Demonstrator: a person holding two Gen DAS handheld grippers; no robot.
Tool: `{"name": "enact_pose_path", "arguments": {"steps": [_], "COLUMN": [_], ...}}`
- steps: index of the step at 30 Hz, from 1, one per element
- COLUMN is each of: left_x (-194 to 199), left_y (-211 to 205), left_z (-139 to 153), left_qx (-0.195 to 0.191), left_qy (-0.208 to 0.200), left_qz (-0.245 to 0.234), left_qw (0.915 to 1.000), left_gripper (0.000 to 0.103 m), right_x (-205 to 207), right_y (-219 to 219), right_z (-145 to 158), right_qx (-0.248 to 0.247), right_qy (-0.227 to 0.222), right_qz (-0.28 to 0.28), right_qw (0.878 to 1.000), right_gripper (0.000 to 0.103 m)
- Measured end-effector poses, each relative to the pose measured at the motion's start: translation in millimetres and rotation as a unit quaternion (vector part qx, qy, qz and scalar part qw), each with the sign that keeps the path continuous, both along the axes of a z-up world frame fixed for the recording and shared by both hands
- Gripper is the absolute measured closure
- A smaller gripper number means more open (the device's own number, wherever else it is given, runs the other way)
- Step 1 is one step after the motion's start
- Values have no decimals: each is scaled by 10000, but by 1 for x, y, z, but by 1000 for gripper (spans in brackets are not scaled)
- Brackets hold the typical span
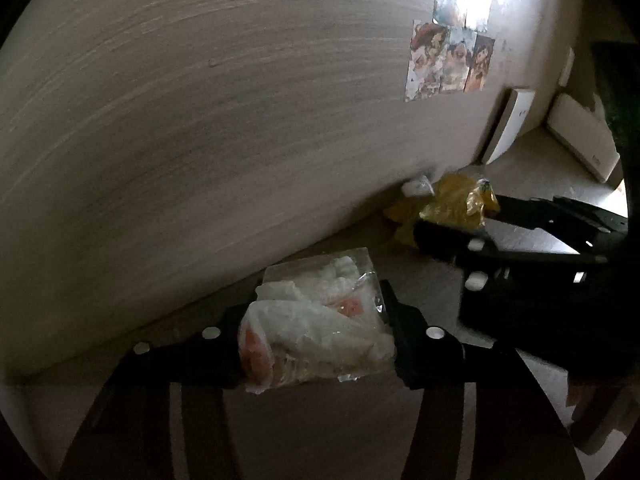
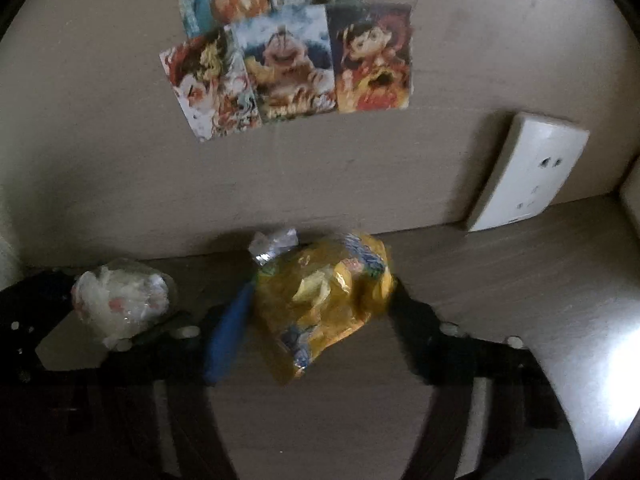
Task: Collect trash
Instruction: 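Grasp the wrapped white bundle with the left tool while the right tool grasps the yellow snack bag, then carry the bundle and snack bag over the white trash bin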
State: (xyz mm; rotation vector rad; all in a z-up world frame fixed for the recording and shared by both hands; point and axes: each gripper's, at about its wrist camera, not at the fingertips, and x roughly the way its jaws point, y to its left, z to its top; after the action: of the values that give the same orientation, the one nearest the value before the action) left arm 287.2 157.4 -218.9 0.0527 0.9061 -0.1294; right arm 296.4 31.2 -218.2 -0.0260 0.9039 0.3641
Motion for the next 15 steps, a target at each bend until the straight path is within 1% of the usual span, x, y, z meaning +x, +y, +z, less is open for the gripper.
{"name": "enact_pose_path", "arguments": {"steps": [1,2,4,6,8,11,14,15], "left_x": [-3,-7,-17,-31,-43,-64,-87,-94], "left_y": [2,3,4,0,-6,-26,-58,-65], "left_z": [3,6,17,32,42,62,82,86], "left_qx": [-22,-55,-170,-123,-104,-105,-22,-5], "left_qy": [-64,-129,-162,-306,-334,-482,-663,-711], "left_qz": [69,117,123,70,-3,-216,-542,-620], "left_qw": [10000,9998,9996,9994,9994,9985,9963,9955], "left_gripper": [53,53,53,53,53,53,53,53], "right_x": [-2,-4,-18,-38,-55,-89,-132,-139], "right_y": [0,0,-4,-13,-19,-43,-80,-90], "right_z": [2,4,17,33,44,71,98,102], "right_qx": [31,37,78,156,249,378,442,444], "right_qy": [12,24,-77,-180,-246,-423,-596,-625], "right_qz": [46,86,171,213,213,135,-78,-150], "right_qw": [10000,10000,9998,9995,9992,9983,9972,9969], "right_gripper": [63,78,78,78,79,79,79,79]}}
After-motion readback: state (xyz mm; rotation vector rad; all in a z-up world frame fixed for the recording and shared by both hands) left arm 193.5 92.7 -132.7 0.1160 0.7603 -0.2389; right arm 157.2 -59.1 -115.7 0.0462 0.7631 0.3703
